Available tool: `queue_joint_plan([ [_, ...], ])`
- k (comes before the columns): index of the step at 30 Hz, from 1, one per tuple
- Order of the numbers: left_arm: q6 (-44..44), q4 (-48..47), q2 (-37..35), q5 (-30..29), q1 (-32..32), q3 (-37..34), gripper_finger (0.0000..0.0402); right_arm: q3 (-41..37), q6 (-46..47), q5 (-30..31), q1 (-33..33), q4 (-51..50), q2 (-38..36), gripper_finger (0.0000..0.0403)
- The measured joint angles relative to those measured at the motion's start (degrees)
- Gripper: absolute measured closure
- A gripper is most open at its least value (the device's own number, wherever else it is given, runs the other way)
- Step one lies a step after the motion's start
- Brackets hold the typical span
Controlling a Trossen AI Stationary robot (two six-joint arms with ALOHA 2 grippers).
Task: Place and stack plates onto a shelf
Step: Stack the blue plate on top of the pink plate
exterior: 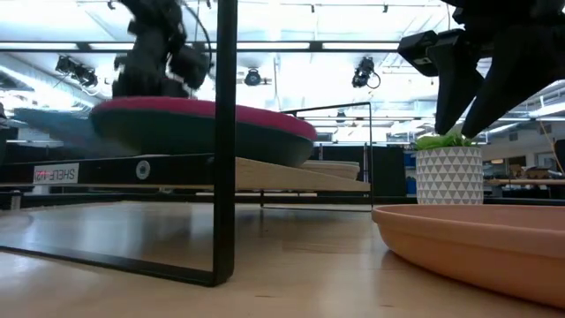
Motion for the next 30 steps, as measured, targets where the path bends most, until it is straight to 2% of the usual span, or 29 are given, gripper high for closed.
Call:
queue_joint_plan([
  [3, -0.3, -6.1, 0.0, 1.7, 0.0, 7.3, 0.0387, 0.0, 1.5, 0.0, 0.2, -1.0, -0.2, 0.0286],
  [5, -1.3, -6.4, -0.1, 1.3, -0.1, 11.5, 0.0386, 0.0, 2.3, 0.4, 0.5, -1.6, -0.3, 0.0286],
  [8, -2.0, -6.5, -0.3, -3.1, -0.1, 15.7, 0.0386, -0.4, 2.8, 6.0, 0.9, -1.3, -0.4, 0.0286],
  [10, -2.9, -6.3, -0.5, -1.7, 0.0, 17.5, 0.0386, -1.1, 3.0, 7.9, 0.9, -1.3, -0.4, 0.0286],
  [12, -2.9, -6.2, -0.5, 3.1, -0.8, 18.3, 0.0386, -1.9, 3.0, 7.7, 0.8, -1.3, -0.4, 0.0286],
  [14, -4.5, -5.2, -0.6, 5.3, -2.5, 18.4, 0.0386, -2.3, 3.5, 7.5, 0.7, -1.1, -0.4, 0.0286],
  [17, -7.4, -2.4, -0.6, 5.1, -6.6, 17.8, 0.0387, -2.7, 5.1, 7.4, 0.7, -1.1, -0.4, 0.0286],
  [22, -12.4, 7.6, -0.5, 5.9, -15.4, 16.4, 0.0387, -2.7, 6.6, 7.3, 1.2, -1.0, -0.4, 0.0286],
  [26, -18.0, 14.6, -0.5, 2.4, -22.1, 16.3, 0.0386, -2.7, 7.4, 7.2, 1.3, -1.1, -0.4, 0.0286],
  [30, -22.3, 18.7, 0.7, 1.8, -26.8, 16.3, 0.0386, -2.7, 7.6, 7.1, 1.7, -1.5, -0.4, 0.0286],
])
